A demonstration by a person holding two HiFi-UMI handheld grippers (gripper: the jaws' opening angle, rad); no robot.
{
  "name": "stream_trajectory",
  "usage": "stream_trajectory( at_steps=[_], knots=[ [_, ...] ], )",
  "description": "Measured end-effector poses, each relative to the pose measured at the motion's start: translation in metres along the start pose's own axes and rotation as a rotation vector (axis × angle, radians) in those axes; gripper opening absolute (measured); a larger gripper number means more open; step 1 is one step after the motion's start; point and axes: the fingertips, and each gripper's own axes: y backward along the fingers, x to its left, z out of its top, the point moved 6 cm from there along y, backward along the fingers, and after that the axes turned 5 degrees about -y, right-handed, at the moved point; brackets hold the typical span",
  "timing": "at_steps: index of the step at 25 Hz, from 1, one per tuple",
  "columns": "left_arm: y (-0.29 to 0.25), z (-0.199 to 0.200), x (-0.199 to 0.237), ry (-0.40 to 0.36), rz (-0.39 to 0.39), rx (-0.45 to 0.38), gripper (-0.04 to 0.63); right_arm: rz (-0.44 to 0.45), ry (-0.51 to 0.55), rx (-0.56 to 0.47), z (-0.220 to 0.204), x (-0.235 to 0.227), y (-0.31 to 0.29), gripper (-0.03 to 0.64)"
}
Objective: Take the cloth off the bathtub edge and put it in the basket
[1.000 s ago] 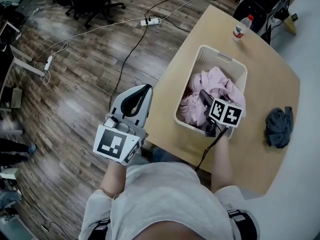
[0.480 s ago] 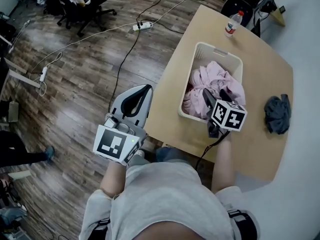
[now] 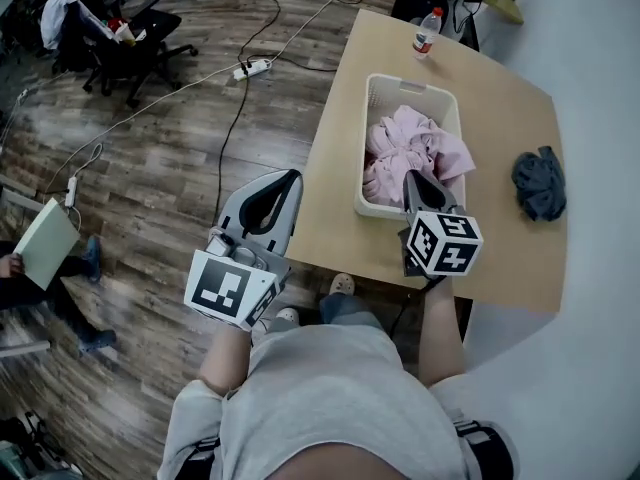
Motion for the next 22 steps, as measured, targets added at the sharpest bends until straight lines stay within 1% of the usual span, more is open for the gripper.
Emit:
stream_trajectory(
  at_steps=[1, 10, 15, 22],
  knots=[
    [0.003, 0.002, -0.001, -0.001, -0.014, -0.005, -0.003, -0.006, 0.008, -0.021, 0.001, 0.006, 0.008, 0.01],
    [0.032, 0.013, -0.023, -0.022, -0.17, -0.052, -0.003, -0.055, 0.009, -0.18, 0.007, 0.049, 0.086, 0.009],
    [0.052, 0.017, -0.034, -0.032, -0.249, -0.067, -0.003, -0.052, -0.005, -0.294, 0.007, 0.08, 0.13, 0.009],
    [0.078, 0.018, -0.048, -0.038, -0.333, -0.083, -0.003, -0.055, -0.005, -0.376, 0.0, 0.116, 0.17, 0.009]
  ],
)
